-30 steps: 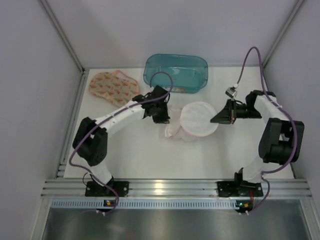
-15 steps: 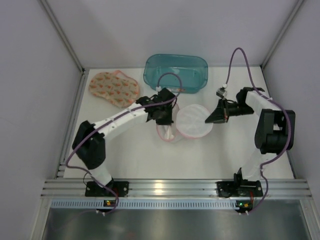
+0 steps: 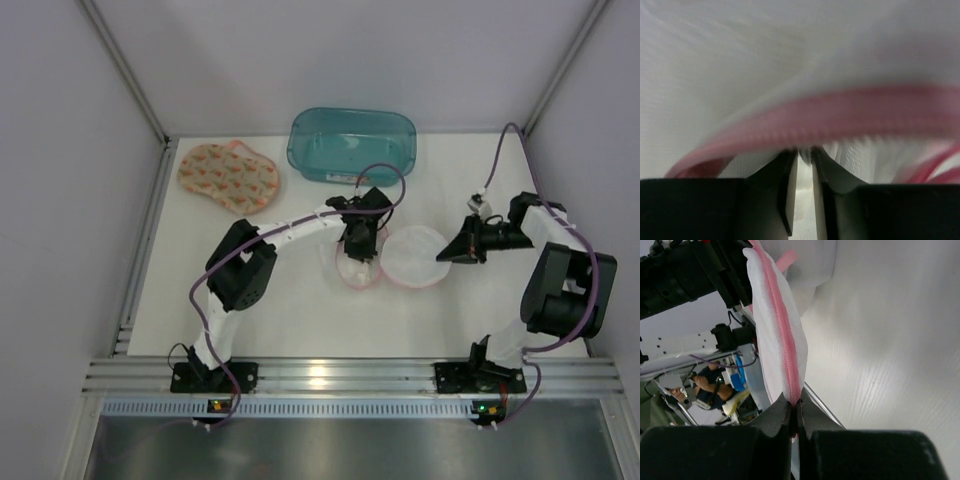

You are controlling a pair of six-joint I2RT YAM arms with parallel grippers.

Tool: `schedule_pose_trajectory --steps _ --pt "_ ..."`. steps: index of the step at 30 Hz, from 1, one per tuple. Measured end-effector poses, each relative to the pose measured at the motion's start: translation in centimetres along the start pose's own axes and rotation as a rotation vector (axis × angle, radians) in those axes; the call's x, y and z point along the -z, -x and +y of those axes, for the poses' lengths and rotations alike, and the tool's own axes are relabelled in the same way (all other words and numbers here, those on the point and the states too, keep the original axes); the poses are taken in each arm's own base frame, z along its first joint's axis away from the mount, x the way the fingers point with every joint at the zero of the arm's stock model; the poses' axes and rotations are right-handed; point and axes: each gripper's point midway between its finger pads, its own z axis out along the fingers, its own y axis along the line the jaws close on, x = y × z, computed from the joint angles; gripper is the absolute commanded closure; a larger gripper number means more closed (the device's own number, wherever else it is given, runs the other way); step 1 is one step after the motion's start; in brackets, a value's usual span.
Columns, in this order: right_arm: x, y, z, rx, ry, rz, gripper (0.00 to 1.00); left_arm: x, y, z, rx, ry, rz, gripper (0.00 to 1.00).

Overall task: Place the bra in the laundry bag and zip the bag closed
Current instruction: Place the bra in the laundry bag, then close the laundry bag at the center of the board.

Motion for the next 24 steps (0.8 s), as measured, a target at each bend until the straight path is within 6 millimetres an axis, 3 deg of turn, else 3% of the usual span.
schedule_pose_trajectory --steps 1,2,5,9,13,16,20,24 --pt "0.4 0.2 -0.1 -0.008 0.003 -0.017 1.00 0.1 0.2 0.0 -0.004 -0.003 -0.002 0.69" --pt "0.7 0.3 -0.2 -0.016 0.007 -0.028 1.00 0.7 0.6 -0.1 -0.032 -0.028 -0.004 0.54" --pt "0.9 0.5 -0.4 -0.031 0.020 -0.038 1.00 3.3 1.3 -0.7 -0.105 -0.094 -0.021 0.29" --pt "0.9 0.5 -0.1 -0.030 0.045 -0.039 1.00 10.4 3.2 -2.3 -0.199 -0.216 -0.143 0.28" --pt "1.1 0.7 0.2 -0.029 0.047 -0.042 1.00 18.0 4.1 -2.4 -0.287 -0.305 -0.296 0.29" --pt "1.1 0.8 0.5 -0.062 0.043 -0.050 1.00 21.1 4.5 -2.1 -0.407 -0.334 -0.380 0.27" --pt "0.7 0.5 1.8 -0.096 0.042 -0.036 1.00 21.0 3.4 -2.8 -0.663 -0.327 -0.429 0.23" --pt "-0.3 0.2 3.1 -0.142 0.034 -0.004 1.00 19.6 -1.1 -6.1 -0.952 -0.321 -0.416 0.23"
